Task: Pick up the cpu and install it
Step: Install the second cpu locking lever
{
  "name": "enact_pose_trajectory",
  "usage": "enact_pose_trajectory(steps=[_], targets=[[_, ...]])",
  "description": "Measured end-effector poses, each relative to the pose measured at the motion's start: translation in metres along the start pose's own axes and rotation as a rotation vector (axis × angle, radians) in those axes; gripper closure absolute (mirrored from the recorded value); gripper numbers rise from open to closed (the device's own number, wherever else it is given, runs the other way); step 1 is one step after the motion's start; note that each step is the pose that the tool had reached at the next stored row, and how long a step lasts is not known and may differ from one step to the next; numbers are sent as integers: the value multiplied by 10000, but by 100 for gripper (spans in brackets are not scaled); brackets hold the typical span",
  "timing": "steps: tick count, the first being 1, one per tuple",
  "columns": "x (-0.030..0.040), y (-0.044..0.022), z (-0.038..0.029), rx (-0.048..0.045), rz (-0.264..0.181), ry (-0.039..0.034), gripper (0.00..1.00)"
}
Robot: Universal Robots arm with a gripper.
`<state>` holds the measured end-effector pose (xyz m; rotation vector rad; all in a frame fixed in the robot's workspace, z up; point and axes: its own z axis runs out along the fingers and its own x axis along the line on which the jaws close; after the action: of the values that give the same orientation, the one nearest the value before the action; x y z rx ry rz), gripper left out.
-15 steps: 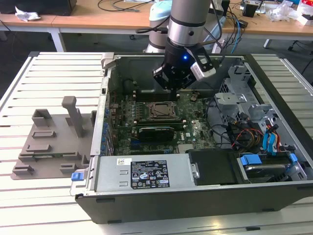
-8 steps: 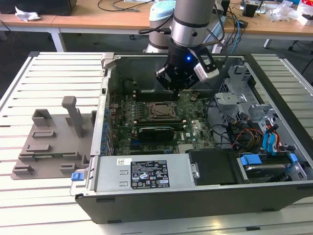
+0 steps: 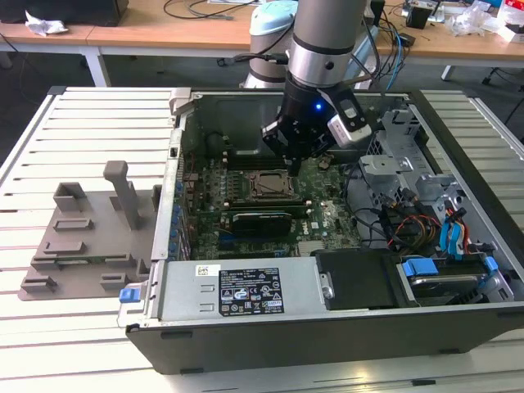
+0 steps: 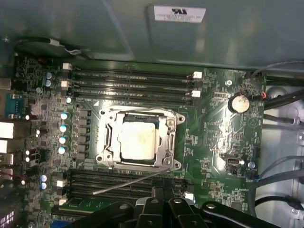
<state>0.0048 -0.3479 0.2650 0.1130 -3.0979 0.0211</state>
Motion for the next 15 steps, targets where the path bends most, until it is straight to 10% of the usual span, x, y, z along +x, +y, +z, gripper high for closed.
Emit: enact_pose_trajectory(steps=[4,11,15], targets=[[56,-126,28,-156,-6,-11,89],[186,-288,67,-1056,-43,-77,89],[280,-292,149,-1084,-44,-79,89]])
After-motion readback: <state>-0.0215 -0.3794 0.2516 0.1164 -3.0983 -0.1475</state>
